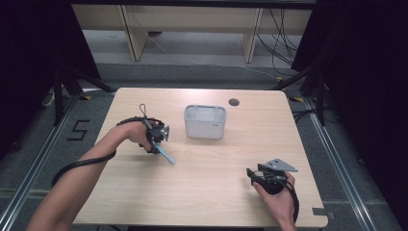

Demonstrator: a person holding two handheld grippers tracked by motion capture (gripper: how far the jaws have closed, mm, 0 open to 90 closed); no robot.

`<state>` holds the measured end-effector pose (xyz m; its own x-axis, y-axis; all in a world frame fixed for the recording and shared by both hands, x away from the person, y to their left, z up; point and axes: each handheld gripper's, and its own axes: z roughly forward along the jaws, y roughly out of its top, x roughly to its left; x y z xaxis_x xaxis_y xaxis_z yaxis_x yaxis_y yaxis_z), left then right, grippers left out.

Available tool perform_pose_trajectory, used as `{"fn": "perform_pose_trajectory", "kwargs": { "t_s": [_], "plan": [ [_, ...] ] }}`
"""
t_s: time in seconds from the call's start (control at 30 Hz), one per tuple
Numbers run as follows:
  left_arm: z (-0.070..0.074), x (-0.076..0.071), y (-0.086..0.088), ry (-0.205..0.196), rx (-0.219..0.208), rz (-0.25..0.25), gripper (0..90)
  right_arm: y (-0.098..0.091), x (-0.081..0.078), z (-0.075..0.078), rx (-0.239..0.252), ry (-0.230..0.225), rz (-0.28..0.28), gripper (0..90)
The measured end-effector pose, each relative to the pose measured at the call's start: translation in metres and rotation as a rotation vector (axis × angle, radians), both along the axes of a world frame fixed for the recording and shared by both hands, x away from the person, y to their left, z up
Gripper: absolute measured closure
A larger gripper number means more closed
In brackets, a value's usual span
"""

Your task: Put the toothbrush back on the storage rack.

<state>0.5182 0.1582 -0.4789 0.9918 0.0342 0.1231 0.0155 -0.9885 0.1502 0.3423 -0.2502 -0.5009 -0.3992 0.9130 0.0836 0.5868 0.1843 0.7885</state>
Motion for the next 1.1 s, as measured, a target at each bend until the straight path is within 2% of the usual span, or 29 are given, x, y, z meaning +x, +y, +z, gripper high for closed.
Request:
{"fn": "perform_pose_trajectory", "kwargs": {
  "t_s": [0.07,0.1,0.13,0.2,0.4,0.47,0.5,0.63,0.67,0.7,0.97,1.0,1.1],
  "plan": [
    [0.000,0.000,0.000,0.022,0.007,0.028,56.2,-0.001,-0.001,0.001,0.004,-0.004,0.005,49.8],
    [0.001,0.000,-0.001,0.027,0.011,0.032,58.0,0.000,-0.002,0.002,0.020,0.016,-0.009,49.8],
    [0.001,-0.001,-0.001,0.039,0.016,0.039,60.8,-0.001,-0.001,0.001,0.014,0.005,0.003,49.8],
    [0.001,-0.004,-0.002,0.071,0.033,0.059,63.2,-0.001,-0.001,0.001,0.018,0.011,0.004,49.8],
    [0.001,-0.010,-0.004,0.109,0.053,0.082,71.1,-0.001,-0.001,0.001,0.017,0.005,0.002,49.8],
    [0.001,-0.010,-0.004,0.117,0.057,0.087,72.1,0.000,-0.002,0.002,0.027,0.017,-0.012,49.8],
    [0.001,-0.012,-0.004,0.123,0.056,0.092,74.2,-0.001,-0.001,0.002,-0.001,-0.004,0.005,49.8],
    [0.001,-0.013,-0.004,0.134,0.047,0.112,77.4,-0.001,-0.001,0.002,-0.001,-0.002,0.004,49.8],
    [0.001,-0.014,-0.003,0.136,0.045,0.117,77.6,0.001,-0.003,0.002,0.027,0.025,-0.012,49.8],
    [0.001,-0.014,-0.003,0.141,0.044,0.122,77.8,0.001,-0.003,0.002,0.029,0.028,-0.014,49.8],
    [0.001,-0.018,-0.003,0.155,0.040,0.148,78.3,0.002,-0.003,0.002,0.029,0.029,-0.013,49.8],
    [0.001,-0.019,-0.003,0.158,0.038,0.156,78.3,0.001,-0.002,0.002,0.016,0.010,0.000,49.8],
    [0.001,-0.019,-0.003,0.162,0.035,0.167,78.3,0.001,-0.001,0.000,0.038,-0.005,0.011,49.8]
  ]
}}
